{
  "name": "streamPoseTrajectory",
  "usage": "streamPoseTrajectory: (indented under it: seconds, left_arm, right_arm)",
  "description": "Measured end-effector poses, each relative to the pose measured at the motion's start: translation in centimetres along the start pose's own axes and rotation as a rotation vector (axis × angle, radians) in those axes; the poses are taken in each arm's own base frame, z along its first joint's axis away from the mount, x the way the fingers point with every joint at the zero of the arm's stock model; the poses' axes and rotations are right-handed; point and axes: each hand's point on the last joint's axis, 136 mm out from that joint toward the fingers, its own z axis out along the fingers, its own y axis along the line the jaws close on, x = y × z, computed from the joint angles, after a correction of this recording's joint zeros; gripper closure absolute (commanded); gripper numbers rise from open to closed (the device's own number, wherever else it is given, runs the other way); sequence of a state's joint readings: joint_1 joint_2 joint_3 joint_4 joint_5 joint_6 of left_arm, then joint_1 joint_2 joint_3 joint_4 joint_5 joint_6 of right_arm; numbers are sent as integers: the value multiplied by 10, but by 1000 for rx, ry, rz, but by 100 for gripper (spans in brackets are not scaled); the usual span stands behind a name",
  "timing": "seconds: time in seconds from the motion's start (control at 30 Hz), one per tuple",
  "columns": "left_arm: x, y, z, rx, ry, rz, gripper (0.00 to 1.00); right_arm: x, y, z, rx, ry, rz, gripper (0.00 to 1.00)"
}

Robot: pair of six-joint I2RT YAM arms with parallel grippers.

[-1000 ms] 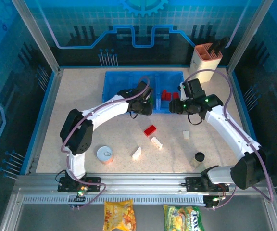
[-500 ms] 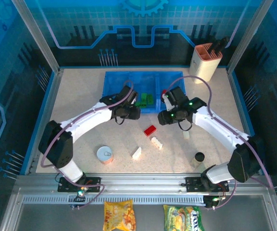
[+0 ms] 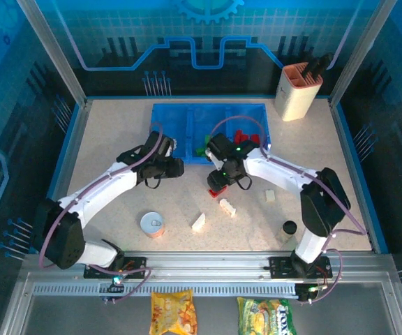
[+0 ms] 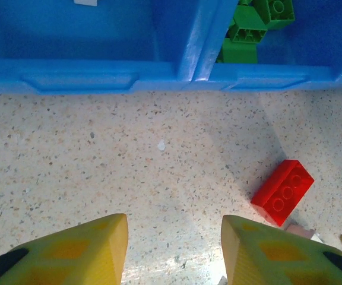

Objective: Sort the legos into containers by color
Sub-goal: Pick up the lego from the center of the table.

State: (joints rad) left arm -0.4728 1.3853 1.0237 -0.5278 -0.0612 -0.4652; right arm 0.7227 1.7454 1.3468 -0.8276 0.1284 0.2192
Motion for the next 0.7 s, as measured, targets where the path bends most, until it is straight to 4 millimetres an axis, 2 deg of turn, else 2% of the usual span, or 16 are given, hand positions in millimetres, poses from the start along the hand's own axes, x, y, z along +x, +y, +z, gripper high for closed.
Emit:
streamPoseTrajectory:
  seconds: [0.13,0.3,0.43,0.7]
  left_arm:
    - [4,2,-3,7,0,-10,54]
    - [4,2,-3,13,-5,-11,54]
    - [5,2,-3,16,-3,-12,54]
    - [4,2,-2,17,-6,-13,53]
  right_arm:
    - [-1,8,12,8,37,-31,13]
    - [-2,9,26,26,72,-40,4]
    - [1,9,37,32,104,-41,2]
    - [8,8,57,44,163,-43,6]
